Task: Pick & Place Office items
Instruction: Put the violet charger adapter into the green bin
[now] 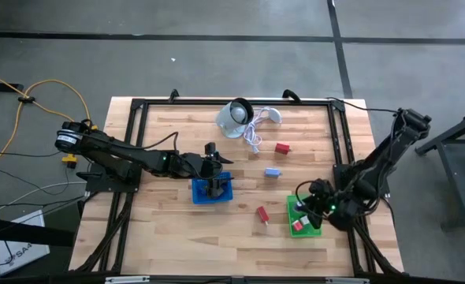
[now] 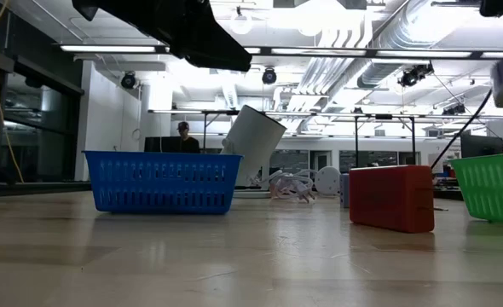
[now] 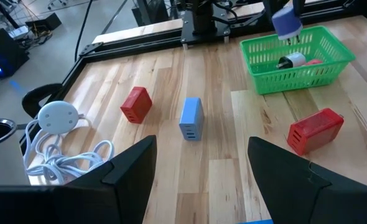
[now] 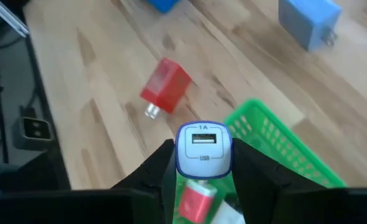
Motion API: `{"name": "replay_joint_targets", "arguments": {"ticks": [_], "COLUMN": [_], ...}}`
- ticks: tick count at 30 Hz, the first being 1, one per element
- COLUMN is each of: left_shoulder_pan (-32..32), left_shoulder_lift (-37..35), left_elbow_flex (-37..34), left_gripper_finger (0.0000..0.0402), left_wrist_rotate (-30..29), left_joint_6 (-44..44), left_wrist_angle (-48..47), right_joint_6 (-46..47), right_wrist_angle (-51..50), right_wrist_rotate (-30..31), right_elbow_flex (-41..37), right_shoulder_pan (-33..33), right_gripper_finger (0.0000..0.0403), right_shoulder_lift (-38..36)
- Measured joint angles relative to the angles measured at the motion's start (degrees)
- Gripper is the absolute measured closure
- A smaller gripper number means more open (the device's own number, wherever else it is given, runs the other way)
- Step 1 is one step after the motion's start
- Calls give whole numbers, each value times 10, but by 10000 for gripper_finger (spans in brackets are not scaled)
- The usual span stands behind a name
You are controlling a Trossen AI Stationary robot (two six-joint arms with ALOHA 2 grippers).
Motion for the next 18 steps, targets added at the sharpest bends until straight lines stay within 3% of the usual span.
{"name": "replay_joint_targets", "arguments": {"ticks": [18], "left_shoulder_pan": [0], "left_shoulder_lift": [0], "left_elbow_flex": [0], "left_gripper_finger": [156], "left_wrist_rotate": [0], "left_joint_6": [0], "left_wrist_angle": [0], "right_joint_6": [42], "right_wrist_angle": [-5], "right_wrist_rotate": [-63], "right_elbow_flex": [0], "right_shoulder_pan": [3], "right_gripper_finger": [287], "right_shoulder_lift": [108]}}
